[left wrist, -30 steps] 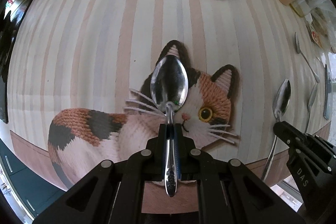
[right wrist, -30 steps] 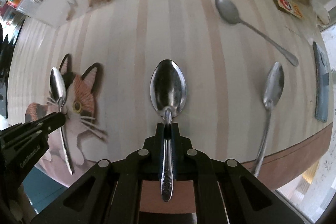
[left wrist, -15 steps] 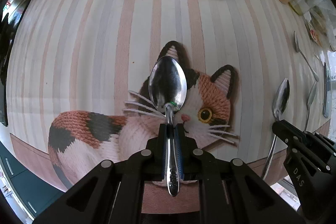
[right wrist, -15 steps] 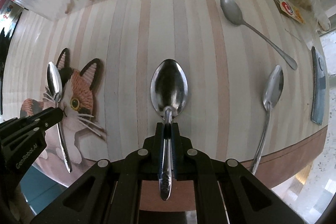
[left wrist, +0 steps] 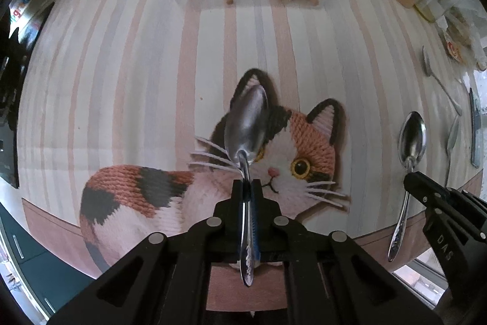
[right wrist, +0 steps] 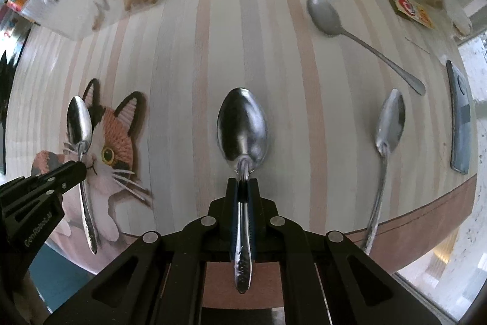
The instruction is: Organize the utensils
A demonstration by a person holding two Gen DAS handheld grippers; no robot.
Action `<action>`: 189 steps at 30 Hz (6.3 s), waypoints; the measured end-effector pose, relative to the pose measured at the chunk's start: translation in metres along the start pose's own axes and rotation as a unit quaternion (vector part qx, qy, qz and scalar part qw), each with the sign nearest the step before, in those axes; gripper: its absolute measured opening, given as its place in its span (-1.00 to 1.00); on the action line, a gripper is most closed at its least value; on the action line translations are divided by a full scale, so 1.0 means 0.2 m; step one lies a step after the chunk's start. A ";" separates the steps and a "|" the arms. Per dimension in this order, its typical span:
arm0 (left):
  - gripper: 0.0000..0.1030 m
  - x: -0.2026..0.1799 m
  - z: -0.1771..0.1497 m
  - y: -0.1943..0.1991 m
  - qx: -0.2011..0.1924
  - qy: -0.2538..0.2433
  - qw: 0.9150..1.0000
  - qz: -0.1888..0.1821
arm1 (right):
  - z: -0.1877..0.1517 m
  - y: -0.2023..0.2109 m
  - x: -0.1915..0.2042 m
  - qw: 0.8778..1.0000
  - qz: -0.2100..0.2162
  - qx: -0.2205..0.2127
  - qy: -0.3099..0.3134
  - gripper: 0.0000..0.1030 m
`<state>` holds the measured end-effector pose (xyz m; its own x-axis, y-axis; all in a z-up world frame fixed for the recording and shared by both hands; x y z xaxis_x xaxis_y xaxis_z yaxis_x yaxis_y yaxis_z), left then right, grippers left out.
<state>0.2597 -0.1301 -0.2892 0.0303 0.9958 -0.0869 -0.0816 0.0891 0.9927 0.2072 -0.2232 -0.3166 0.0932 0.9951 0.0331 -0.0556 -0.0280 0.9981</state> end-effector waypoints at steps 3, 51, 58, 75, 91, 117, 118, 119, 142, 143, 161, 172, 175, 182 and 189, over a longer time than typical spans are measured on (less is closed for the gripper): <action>-1.00 -0.01 0.00 0.05 -0.013 -0.005 1.000 -0.003 | 0.00 0.04 -0.02 1.000 0.003 -0.010 -0.004 -0.95; -0.94 0.30 0.05 0.02 0.018 0.022 1.000 -0.013 | -0.02 0.05 -0.03 1.000 -0.009 -0.008 0.027 -0.86; -0.99 0.26 0.05 0.11 -0.010 0.018 1.000 -0.019 | -0.04 0.11 -0.08 1.000 -0.003 -0.022 0.020 -0.87; -0.99 0.33 0.13 0.60 -0.083 0.058 0.992 -0.074 | 0.00 0.51 -0.16 0.994 0.041 -0.097 -0.004 -0.87; -0.99 0.10 1.02 0.88 -0.126 0.058 0.980 -0.139 | 0.96 0.83 -0.04 0.976 0.120 -0.182 0.011 -0.87; 1.00 -0.11 0.56 0.58 -0.172 0.012 0.985 0.004 | 0.38 0.70 -0.78 0.982 0.025 -0.145 -0.121 -0.16; 1.00 -0.19 0.49 0.51 -0.155 -0.005 0.988 0.004 | 0.32 0.68 -0.82 0.981 0.022 -0.137 -0.132 -0.16; 1.00 -0.25 0.45 0.46 -0.142 -0.015 0.990 0.001 | 0.21 0.62 -0.88 0.981 0.021 -0.123 -0.151 -0.16; -0.92 -1.18 -0.22 -0.16 0.028 -0.194 0.981 0.008 | -0.79 0.26 -1.49 0.940 0.015 -0.051 -0.337 -0.16; -0.92 -1.14 -0.20 -0.16 0.025 -0.191 0.981 0.011 | -0.80 0.27 -1.49 0.940 0.018 -0.053 -0.336 -0.16; -0.92 -0.37 0.15 -0.16 0.012 -0.012 0.999 0.048 | 0.29 0.06 -0.87 0.996 -0.029 -0.021 0.085 -0.15; -0.92 -0.18 0.29 -0.16 0.016 0.004 1.000 0.019 | 0.22 0.08 -0.77 0.988 0.145 0.029 -0.042 -0.37; -0.92 -0.20 0.33 -0.19 0.009 0.012 1.000 0.024 | 0.28 0.13 -0.83 0.995 0.074 -0.018 -0.065 0.01; -0.92 -0.02 0.45 -0.19 0.001 0.029 0.999 0.035 | 0.44 0.08 -0.81 0.995 0.017 -0.049 -0.081 0.16; -0.91 0.12 0.48 -0.21 -0.001 0.031 0.999 0.039 | 0.56 0.08 -0.65 0.996 -0.049 -0.059 -0.055 -0.44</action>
<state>0.3595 -0.1119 -0.3254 -0.0382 0.9992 -0.0138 -0.0828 0.0106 0.9965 0.3052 -0.3634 -0.2985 0.2123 0.9758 -0.0527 -0.1560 0.0870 0.9839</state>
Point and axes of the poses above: each gripper's, at about its wrist camera, not at the fingertips, and y roughly against the way its jaws point, x to its left, z to its top, the point moved 5 cm from there along -y, roughly the way its jaws point, and after that the axes turned 14 degrees about y, right-handed, at the moved point
